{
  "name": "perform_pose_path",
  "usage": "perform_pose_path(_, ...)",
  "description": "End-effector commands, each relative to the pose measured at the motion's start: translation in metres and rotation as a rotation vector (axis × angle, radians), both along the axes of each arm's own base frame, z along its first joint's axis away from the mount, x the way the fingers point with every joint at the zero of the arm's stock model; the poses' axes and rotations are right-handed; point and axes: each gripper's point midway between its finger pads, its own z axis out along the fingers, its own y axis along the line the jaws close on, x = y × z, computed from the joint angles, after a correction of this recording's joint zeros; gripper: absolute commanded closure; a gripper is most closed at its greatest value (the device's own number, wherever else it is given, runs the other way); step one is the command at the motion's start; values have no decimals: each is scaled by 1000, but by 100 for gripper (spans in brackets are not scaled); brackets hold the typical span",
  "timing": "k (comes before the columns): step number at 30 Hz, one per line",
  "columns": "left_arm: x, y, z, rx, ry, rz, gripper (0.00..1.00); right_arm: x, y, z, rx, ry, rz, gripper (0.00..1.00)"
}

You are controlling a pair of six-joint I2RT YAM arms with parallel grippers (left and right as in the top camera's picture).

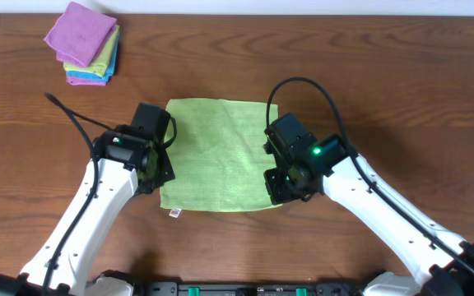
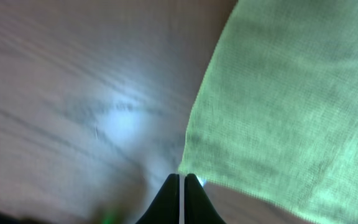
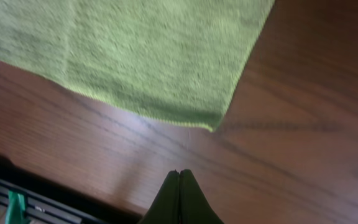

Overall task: Fold the cloth
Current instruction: 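Pull both near corners toward the front to square the cloth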

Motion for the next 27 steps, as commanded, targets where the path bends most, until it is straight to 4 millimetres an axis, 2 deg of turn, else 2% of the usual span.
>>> perform_pose_path(1, -22, -11, -11, -91, 69, 4, 94, -5, -11, -4, -20, 29, -48, 98)
perform_pose_path(5, -50, -13, -33, -134, 104, 15, 94, -14, -25, -17, -52, 81, -94, 98)
perform_pose_path(9, -64, -9, -48, -155, 55, 57, 94, -25, -30, -33, -58, 117, -103, 86)
perform_pose_path(10, -64, -9, -50, -162, 31, 58, 94, -28, -29, -37, -47, 125, -103, 82)
perform_pose_path(11, -64, -9, -52, -171, 5, 57, 89, -30, -25, -41, -24, 132, -101, 80)
perform_pose_path(13, -63, -9, -54, -181, -22, 76, 64, -30, -20, -44, 6, 133, -99, 77)
perform_pose_path(14, -62, -9, -55, -184, -31, 75, 61, -29, -18, -46, 18, 132, -98, 76)
perform_pose_path(20, -53, -12, -59, -195, -52, 97, 53, -26, -16, -50, 34, 115, -99, 71)
perform_pose_path(27, -51, -12, -75, -188, -13, 139, 54, -19, -17, -50, 45, 100, -117, 71)
